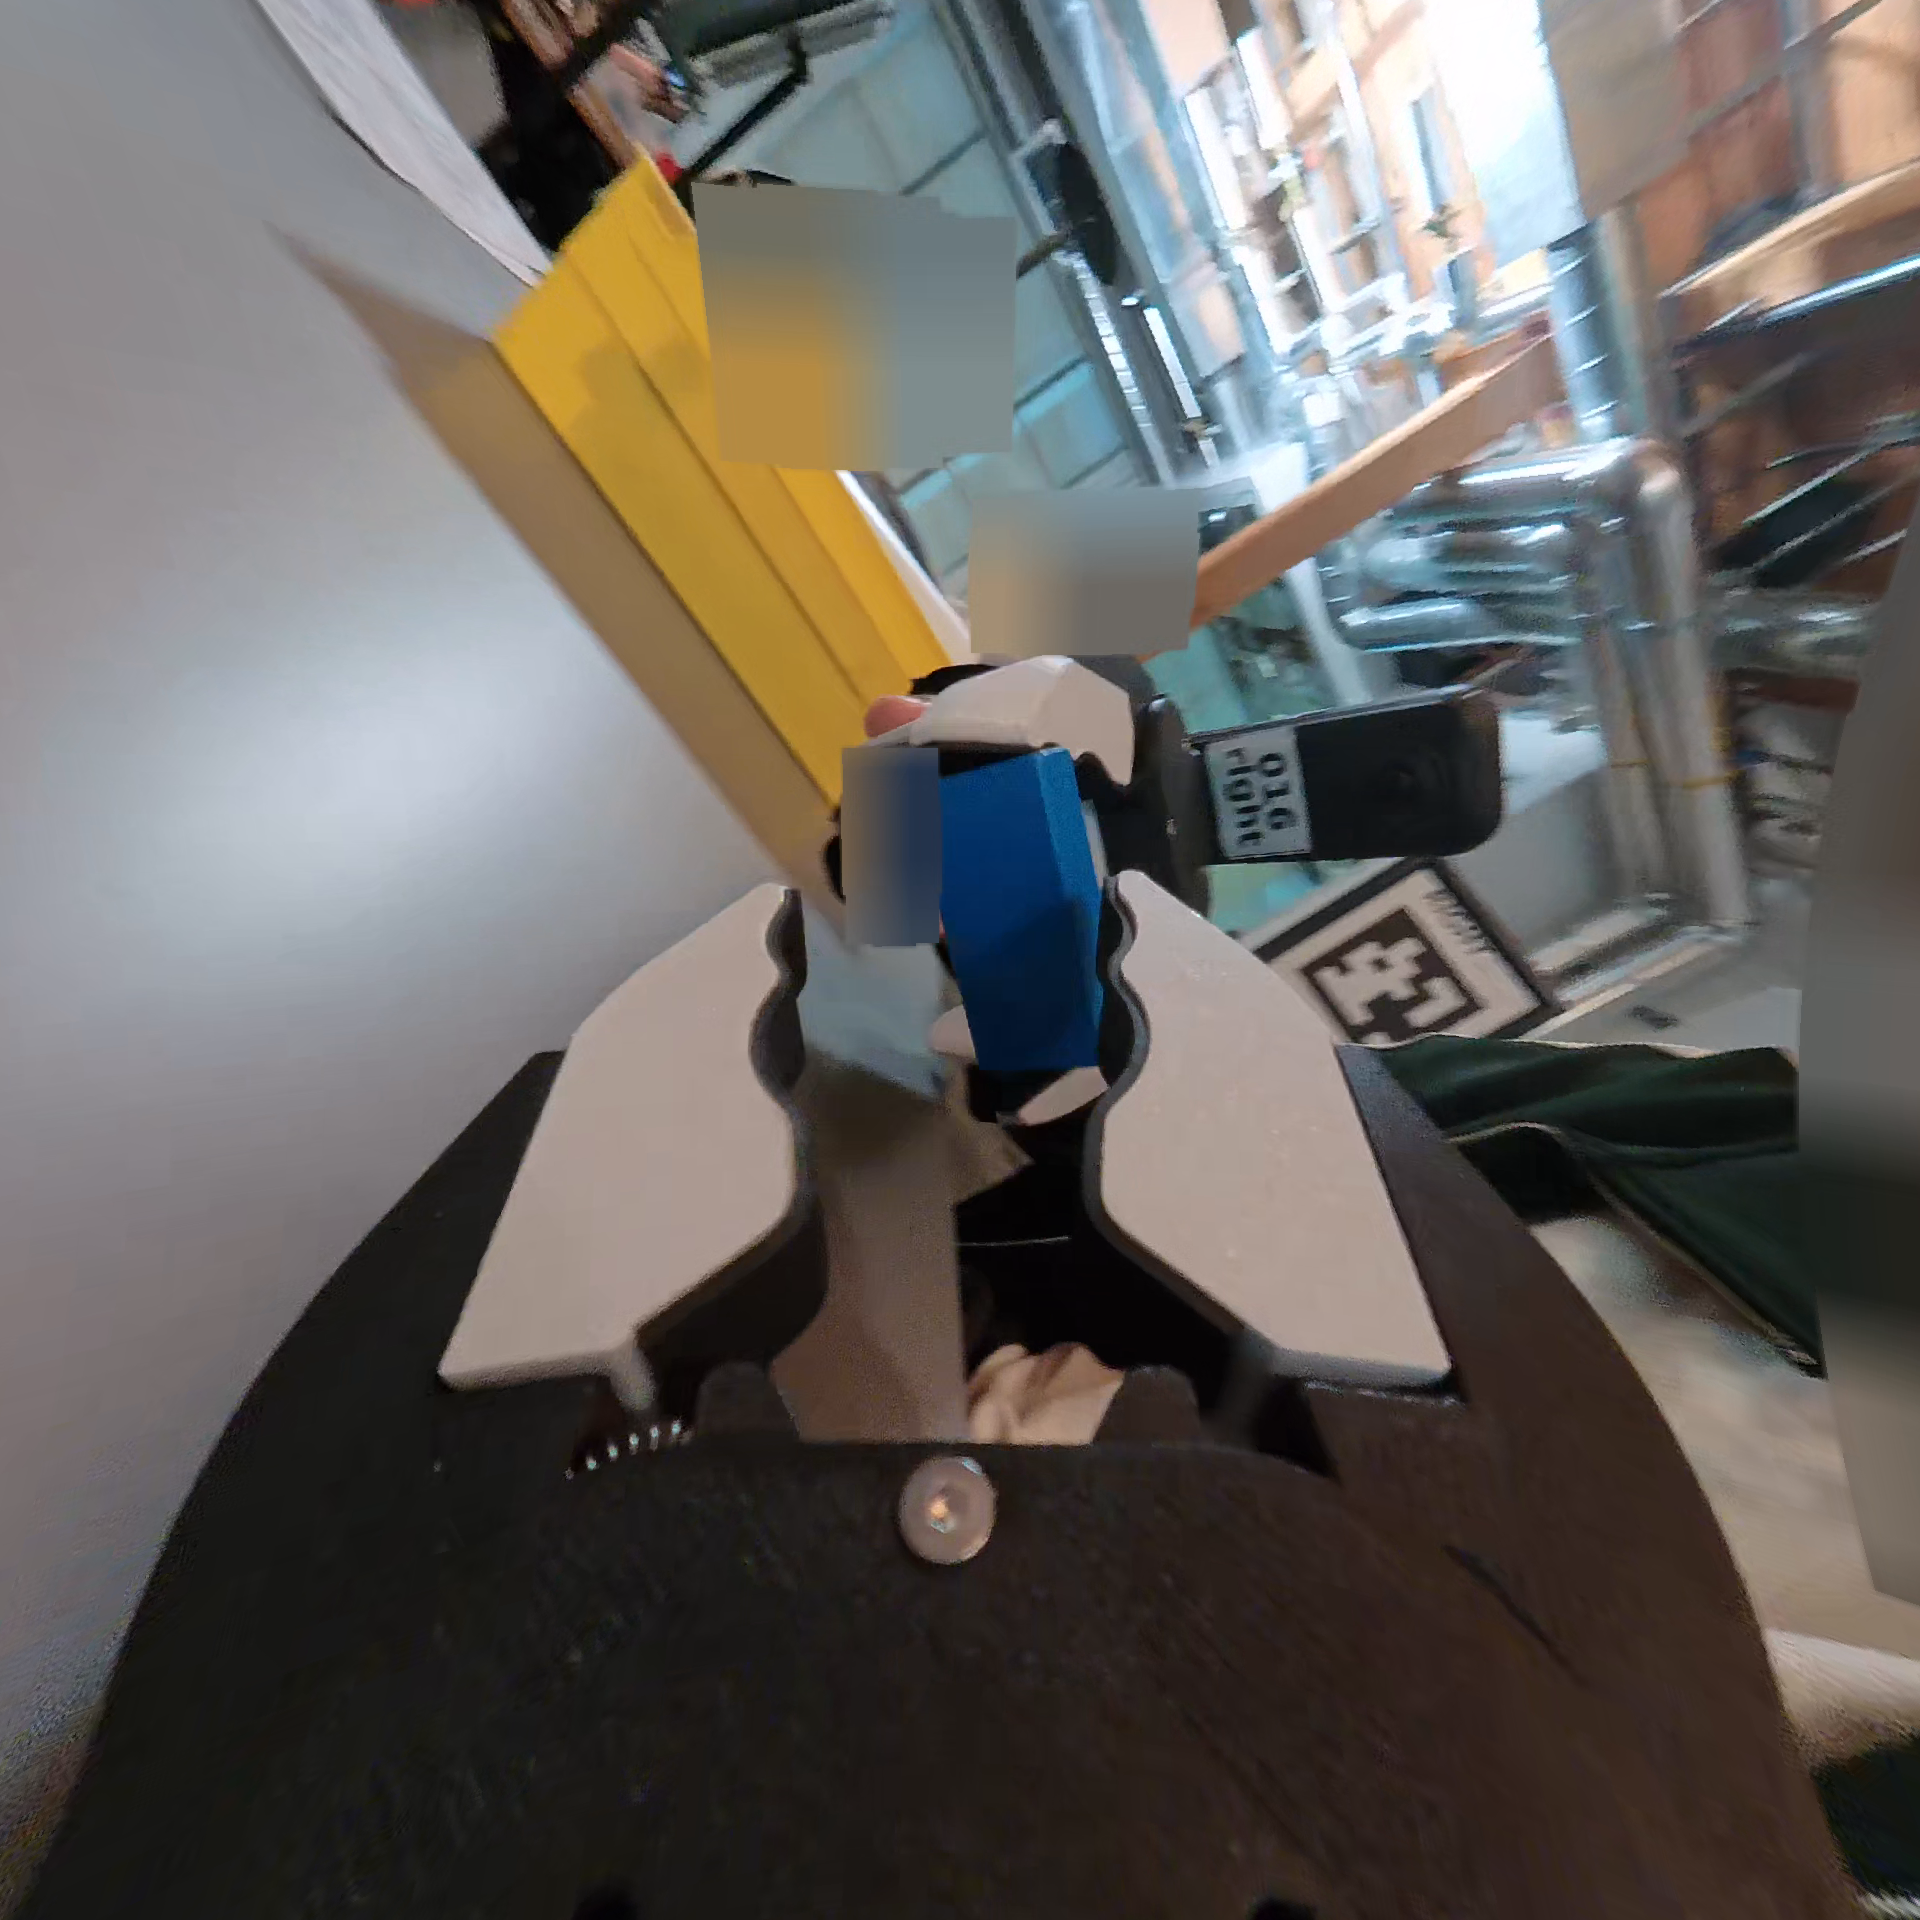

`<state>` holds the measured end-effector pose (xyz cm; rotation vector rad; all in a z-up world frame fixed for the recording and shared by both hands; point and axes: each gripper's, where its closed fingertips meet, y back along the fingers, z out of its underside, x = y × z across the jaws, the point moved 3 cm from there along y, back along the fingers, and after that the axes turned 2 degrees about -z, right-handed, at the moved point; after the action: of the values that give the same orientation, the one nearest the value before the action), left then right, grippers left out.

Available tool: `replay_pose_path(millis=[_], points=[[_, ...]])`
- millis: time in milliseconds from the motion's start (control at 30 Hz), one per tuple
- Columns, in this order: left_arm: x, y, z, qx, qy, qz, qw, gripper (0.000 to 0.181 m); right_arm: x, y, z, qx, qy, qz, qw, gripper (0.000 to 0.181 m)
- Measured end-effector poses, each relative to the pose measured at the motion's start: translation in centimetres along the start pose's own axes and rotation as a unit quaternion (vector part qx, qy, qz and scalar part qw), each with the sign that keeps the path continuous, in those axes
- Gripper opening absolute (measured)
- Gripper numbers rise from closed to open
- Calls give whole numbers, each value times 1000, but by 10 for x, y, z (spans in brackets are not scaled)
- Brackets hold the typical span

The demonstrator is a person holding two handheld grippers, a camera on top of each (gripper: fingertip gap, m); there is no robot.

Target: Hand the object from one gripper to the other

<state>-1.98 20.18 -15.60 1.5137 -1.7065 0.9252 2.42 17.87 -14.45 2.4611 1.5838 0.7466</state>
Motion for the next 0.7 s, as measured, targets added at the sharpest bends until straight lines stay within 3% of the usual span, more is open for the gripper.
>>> replay_pose_path(millis=[200, 367, 467, 500, 700], points=[[-9, -2, 8, -59, -106, -123, 985, 53, 17, -1, 28, -156, 38, 96, 982, 70], [-21, -10, 21, -99, -139, -189, 967, 54, 12, -7, 32, -236, 98, 128, 958, 70], [-23, -12, 27, -124, -151, -207, 959, 39, 8, -9, 28, -252, 123, 139, 950, 70], [-20, -14, 28, -124, -151, -196, 961, 22, 7, -10, 28, -256, 124, 139, 949, 70], [-14, -10, 21, -100, -116, -161, 975, 18, 12, -8, 21, -195, 107, 149, 963, 73]])
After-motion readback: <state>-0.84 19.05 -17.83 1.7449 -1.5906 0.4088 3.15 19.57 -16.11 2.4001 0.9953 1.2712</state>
